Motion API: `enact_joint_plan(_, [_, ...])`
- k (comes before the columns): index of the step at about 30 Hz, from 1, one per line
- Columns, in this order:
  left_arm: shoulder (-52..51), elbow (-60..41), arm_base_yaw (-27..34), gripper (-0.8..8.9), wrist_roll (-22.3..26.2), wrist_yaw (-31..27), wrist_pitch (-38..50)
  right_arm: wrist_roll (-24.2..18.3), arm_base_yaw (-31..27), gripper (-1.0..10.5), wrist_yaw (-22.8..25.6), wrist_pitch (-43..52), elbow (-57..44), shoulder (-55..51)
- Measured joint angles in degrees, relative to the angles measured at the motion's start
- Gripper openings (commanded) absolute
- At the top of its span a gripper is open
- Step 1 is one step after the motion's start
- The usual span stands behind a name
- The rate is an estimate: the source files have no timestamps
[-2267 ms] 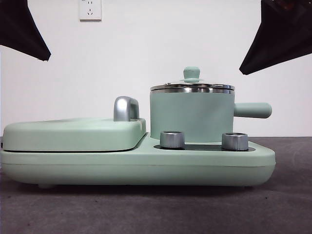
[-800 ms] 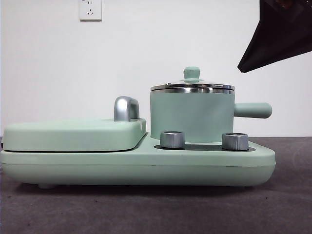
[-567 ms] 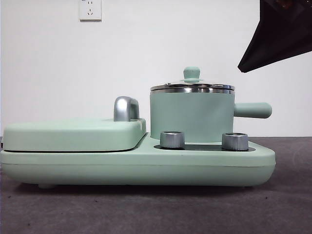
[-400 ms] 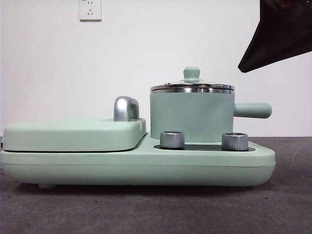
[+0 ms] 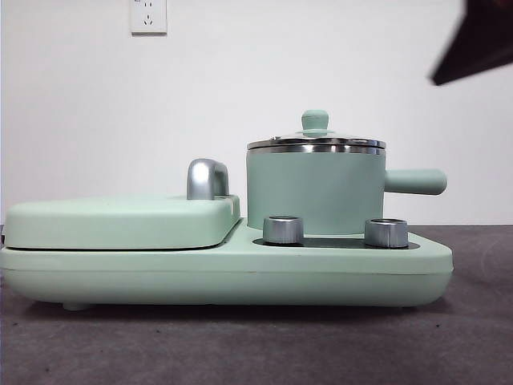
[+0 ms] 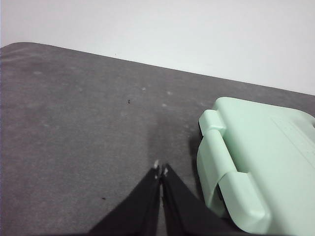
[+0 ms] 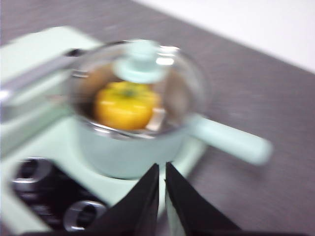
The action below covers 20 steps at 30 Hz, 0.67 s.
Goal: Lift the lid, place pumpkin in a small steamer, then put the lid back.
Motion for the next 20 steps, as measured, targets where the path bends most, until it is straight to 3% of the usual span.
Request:
enact_joint_plan(10, [0.0,0.0,0.0,0.07,0.0,0.0,0.0,0.6,-17.8,0.2,1.2,6.0,-24.4,-32.3])
enact_joint_plan(20, [0.0,0.0,0.0,0.07,0.0,0.0,0.0,3.3,-20.7,0.2,1.3,5.0,-31.6,-42.0])
